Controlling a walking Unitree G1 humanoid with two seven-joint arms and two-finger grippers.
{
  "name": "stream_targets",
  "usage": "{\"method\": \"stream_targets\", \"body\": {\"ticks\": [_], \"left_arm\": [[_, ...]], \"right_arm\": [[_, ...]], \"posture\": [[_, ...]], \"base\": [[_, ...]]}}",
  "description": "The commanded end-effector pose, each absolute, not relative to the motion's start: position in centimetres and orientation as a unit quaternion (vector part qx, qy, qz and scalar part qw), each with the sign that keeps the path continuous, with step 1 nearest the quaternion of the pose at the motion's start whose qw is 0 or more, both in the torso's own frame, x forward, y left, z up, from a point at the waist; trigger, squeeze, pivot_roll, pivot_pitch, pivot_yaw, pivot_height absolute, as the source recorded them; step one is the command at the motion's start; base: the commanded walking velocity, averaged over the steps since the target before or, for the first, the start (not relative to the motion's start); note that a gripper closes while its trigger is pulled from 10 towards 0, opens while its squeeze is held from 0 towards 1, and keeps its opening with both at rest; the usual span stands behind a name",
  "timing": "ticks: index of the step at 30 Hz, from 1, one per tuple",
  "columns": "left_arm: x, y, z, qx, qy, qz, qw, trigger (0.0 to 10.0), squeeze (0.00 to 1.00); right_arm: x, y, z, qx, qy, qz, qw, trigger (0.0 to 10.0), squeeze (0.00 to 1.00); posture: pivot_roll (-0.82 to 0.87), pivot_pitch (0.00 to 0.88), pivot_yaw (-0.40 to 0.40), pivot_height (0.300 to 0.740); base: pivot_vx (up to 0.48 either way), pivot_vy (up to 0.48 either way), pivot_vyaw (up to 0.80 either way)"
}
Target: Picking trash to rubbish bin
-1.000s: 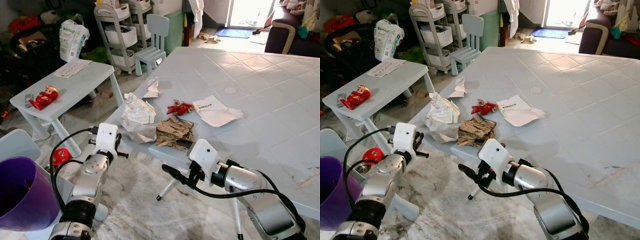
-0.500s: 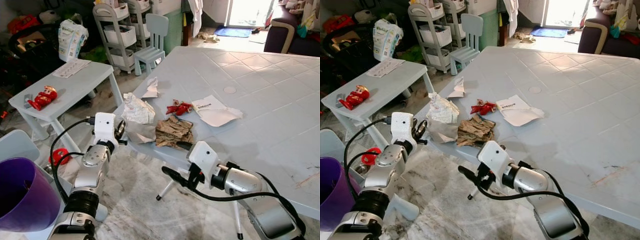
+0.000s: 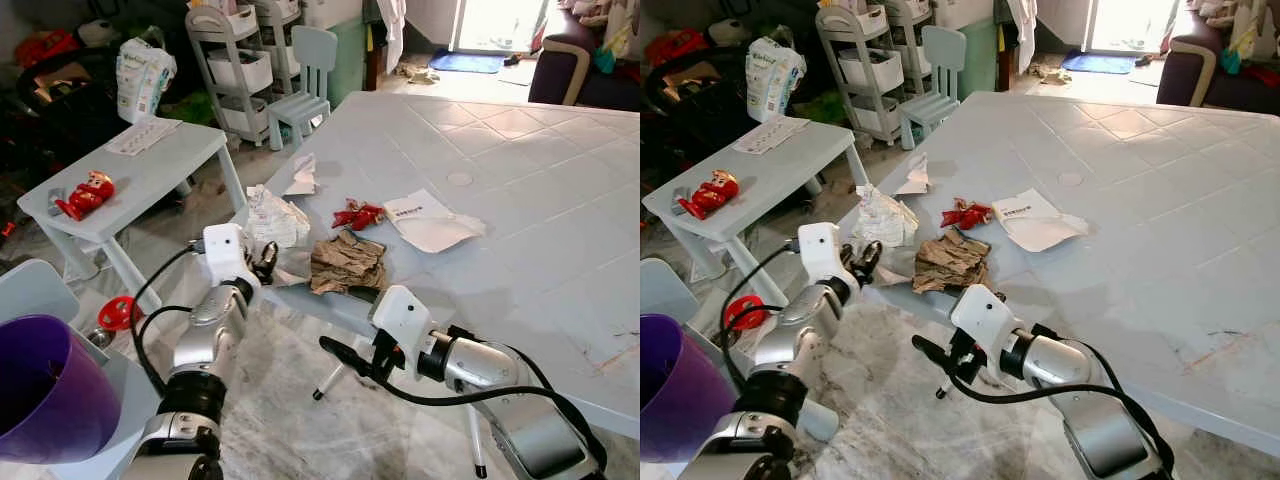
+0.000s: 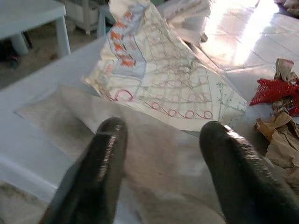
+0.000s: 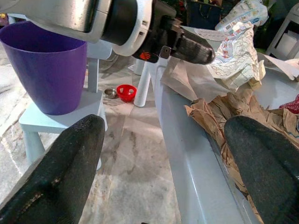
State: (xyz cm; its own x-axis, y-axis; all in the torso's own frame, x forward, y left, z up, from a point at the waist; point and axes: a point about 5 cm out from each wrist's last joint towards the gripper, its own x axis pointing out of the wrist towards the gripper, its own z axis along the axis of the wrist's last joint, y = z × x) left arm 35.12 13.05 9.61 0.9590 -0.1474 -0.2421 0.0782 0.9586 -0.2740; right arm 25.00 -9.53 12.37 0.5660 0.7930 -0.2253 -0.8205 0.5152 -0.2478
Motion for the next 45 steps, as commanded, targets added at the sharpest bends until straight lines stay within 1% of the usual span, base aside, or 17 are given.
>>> {"method": "stream_targets", "body": {"ticks": [1, 4, 5, 9, 12, 13, 14, 17, 29, 45], "left_arm": [[35.4, 13.6, 9.7, -0.126, 0.140, -0.040, 0.981, 10.0, 1.00], [35.6, 14.1, 9.0, -0.110, 0.171, -0.017, 0.979, 10.0, 1.00], [35.5, 14.2, 8.5, -0.111, 0.191, -0.010, 0.975, 10.0, 0.00], [35.1, 15.0, 7.2, -0.103, 0.235, 0.018, 0.966, 10.0, 0.00], [34.9, 15.1, 6.9, -0.112, 0.242, 0.019, 0.964, 10.0, 0.00], [34.9, 15.1, 6.8, -0.126, 0.242, 0.016, 0.962, 3.9, 0.00], [34.9, 15.0, 6.8, -0.136, 0.238, 0.010, 0.962, 0.0, 0.00], [34.9, 14.8, 7.1, -0.139, 0.230, -0.003, 0.963, 0.0, 0.00], [35.2, 14.7, 7.5, -0.133, 0.215, -0.011, 0.967, 0.0, 0.00], [35.7, 13.9, 9.5, -0.121, 0.137, -0.041, 0.982, 0.0, 0.00]], "right_arm": [[25.0, -9.3, 12.8, -0.169, 0.034, 0.464, 0.869, 10.0, 0.00], [24.9, -9.3, 12.7, -0.170, 0.035, 0.463, 0.869, 10.0, 0.00], [24.9, -9.3, 12.7, -0.170, 0.035, 0.462, 0.869, 10.0, 0.00], [24.9, -9.3, 12.7, -0.172, 0.035, 0.462, 0.870, 10.0, 0.00], [25.0, -9.3, 12.7, -0.174, 0.035, 0.462, 0.869, 10.0, 0.00], [25.0, -9.3, 12.6, -0.175, 0.034, 0.462, 0.869, 10.0, 0.00], [25.1, -9.2, 12.6, -0.175, 0.034, 0.462, 0.869, 10.0, 0.00], [25.1, -9.2, 12.6, -0.176, 0.034, 0.462, 0.869, 10.0, 0.00], [25.2, -9.0, 12.5, -0.177, 0.032, 0.458, 0.871, 10.0, 0.00], [25.5, -9.2, 12.5, -0.190, 0.027, 0.445, 0.875, 10.0, 0.00]], "posture": [[-0.03, 0.026, 0.109, 0.740], [-0.04, 0.026, 0.112, 0.740], [-0.04, 0.025, 0.114, 0.740], [-0.03, 0.025, 0.115, 0.740], [-0.03, 0.021, 0.116, 0.740], [-0.03, 0.019, 0.116, 0.740], [-0.03, 0.019, 0.116, 0.740], [-0.03, 0.017, 0.118, 0.740], [-0.03, 0.020, 0.126, 0.740], [-0.03, 0.021, 0.127, 0.740]], "base": [[0.000, 0.000, 0.00], [0.000, 0.000, 0.00], [0.000, 0.000, 0.00], [0.000, 0.000, 0.00], [0.000, 0.000, 0.00], [0.000, 0.000, 0.00], [0.000, 0.000, 0.00], [0.000, 0.000, 0.00], [0.000, 0.000, 0.00], [0.000, 0.000, 0.00]]}}
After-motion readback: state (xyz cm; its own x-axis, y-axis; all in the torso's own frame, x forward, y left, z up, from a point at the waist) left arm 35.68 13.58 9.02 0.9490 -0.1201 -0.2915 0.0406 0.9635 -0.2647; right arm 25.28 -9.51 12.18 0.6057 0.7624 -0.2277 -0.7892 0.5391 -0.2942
